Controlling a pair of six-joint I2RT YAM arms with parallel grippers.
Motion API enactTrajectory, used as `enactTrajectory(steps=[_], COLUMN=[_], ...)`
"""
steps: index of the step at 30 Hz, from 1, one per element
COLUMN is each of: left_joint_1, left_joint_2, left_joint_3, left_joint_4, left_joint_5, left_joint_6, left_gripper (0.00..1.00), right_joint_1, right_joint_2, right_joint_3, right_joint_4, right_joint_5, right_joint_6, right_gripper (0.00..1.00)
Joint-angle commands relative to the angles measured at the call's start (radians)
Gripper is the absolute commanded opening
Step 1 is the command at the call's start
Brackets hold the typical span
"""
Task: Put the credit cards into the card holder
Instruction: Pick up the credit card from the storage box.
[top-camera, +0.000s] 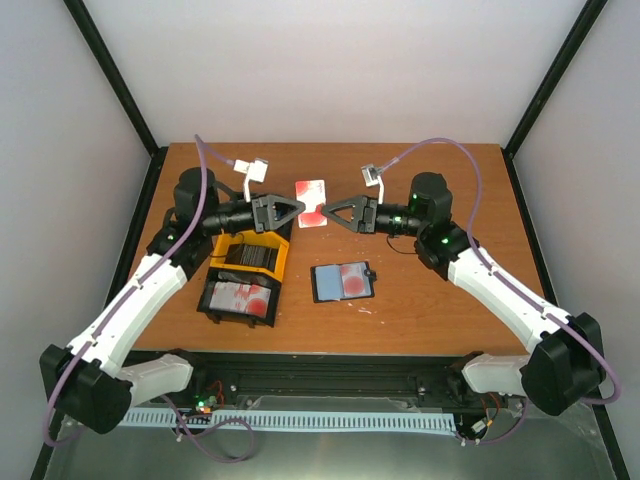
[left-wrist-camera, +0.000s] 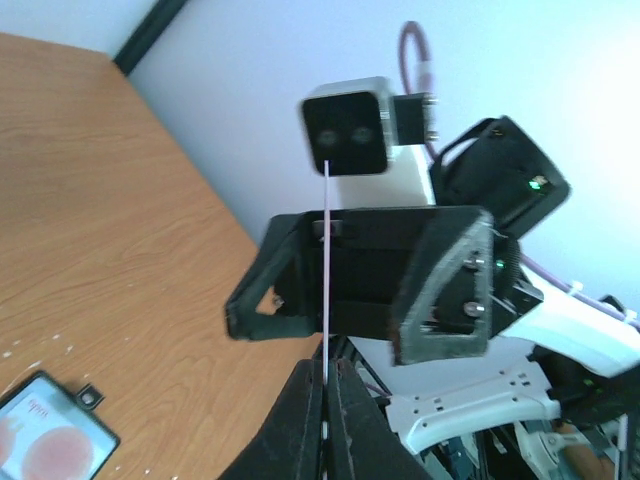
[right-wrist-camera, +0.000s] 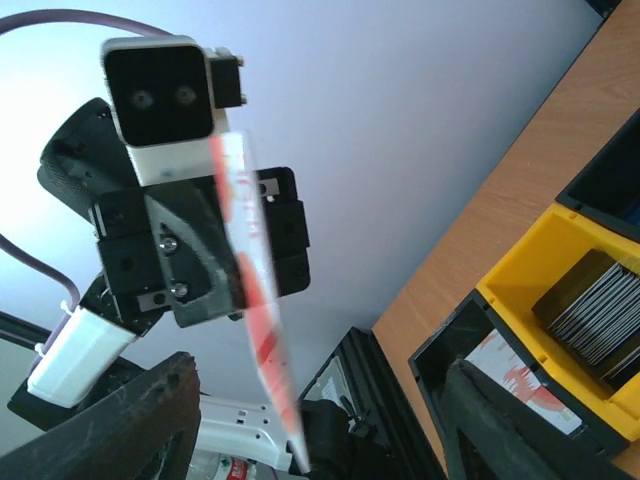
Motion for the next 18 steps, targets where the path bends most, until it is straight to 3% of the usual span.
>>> enactTrajectory(steps=[1,7,12,13,16,18], left_joint_1=[0.0,0.0,0.0,0.0,0.0,0.0], left_joint_2=[0.028,0.065,0.082,0.084,0.085,0.09], left_joint_3=[0.059,0.052,0.046,0.042,0.035,0.033], left_joint_4=[0.105,0.119,0.112,0.103,-0.002,-0.124], left_joint_5=[0.142,0.18,0.172,0.163,0.081,-0.012], left_joint_6=[-0.008,-0.023,-0.025,-0.024,0.02,0.08], left_gripper=[0.01,0.01,0.02,0.1,0.48,0.63], right_joint_1=[-0.001,-0.001,-0.002,-0.002,-0.009,-0.038], right_joint_2=[-0.007,0.02,0.025,0.017,-0.006,-0.012], right_joint_3=[0.027,0.028,0.006,0.002,-0.006,-0.01], right_joint_4=[0.018,0.097,0.142,0.119,-0.003,-0.127], right_joint_5=[-0.005,-0.019,-0.006,0.022,0.108,0.125], right_joint_6=[0.014,0.043,0.083,0.077,0.0,-0.065], right_gripper=[0.62,0.4,0.06,0.03,0.03,0.03])
